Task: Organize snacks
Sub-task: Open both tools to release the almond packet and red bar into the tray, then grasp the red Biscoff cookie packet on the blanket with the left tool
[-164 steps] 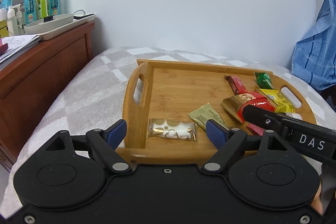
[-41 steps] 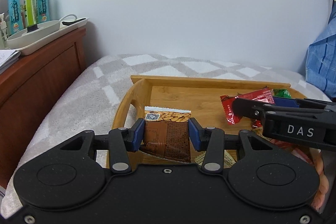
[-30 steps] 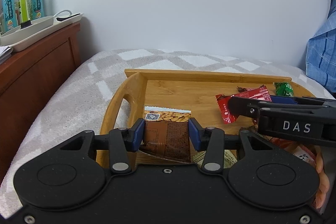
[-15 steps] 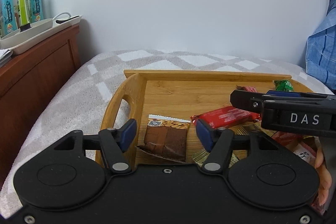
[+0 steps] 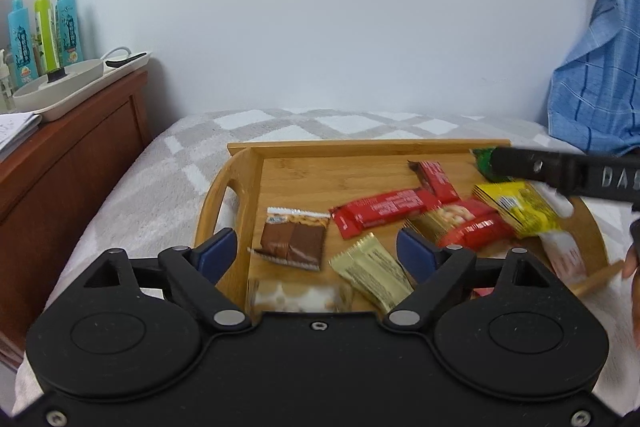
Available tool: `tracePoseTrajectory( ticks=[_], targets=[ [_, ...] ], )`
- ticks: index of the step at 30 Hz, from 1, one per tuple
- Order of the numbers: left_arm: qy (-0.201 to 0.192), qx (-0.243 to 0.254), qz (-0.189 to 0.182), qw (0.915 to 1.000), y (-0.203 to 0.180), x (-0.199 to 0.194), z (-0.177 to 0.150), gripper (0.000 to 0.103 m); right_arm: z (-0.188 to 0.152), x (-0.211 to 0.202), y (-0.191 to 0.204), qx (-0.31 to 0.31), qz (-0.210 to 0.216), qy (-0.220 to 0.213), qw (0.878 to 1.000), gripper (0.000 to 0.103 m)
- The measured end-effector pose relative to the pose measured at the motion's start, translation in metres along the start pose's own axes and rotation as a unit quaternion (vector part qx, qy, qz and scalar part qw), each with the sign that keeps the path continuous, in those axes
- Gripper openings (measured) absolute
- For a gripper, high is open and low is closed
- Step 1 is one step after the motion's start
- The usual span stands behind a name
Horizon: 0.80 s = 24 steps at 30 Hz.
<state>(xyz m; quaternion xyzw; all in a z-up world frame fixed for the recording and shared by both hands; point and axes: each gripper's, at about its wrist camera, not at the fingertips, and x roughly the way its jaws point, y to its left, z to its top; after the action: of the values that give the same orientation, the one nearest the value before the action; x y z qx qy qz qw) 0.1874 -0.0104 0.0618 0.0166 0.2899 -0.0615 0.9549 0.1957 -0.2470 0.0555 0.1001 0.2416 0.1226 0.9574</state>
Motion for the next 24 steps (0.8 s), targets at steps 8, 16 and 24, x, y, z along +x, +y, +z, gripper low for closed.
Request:
tracePoseTrajectory(
  ticks=[8, 16, 24],
  targets=[
    [0.0, 0.023, 0.004, 0.9997, -0.013, -0.038, -0.02, 0.093, -0.02, -0.041, -0.003, -0.001, -0.023, -0.017, 1.0, 0.096],
    [0.014, 0.025, 0.009, 0.9995, -0.019, -0.058, -0.039, 0.094, -0.051, -0.068, 0.001, -0.001, -0.032, -0.013, 0.999, 0.1],
    [0.027, 0.003, 0.012, 0.9996, -0.013, -0.077, -0.059, 0.096, -0.075, -0.089, 0.011, -0.027, -0.058, -0.018, 0.998, 0.103]
  ],
)
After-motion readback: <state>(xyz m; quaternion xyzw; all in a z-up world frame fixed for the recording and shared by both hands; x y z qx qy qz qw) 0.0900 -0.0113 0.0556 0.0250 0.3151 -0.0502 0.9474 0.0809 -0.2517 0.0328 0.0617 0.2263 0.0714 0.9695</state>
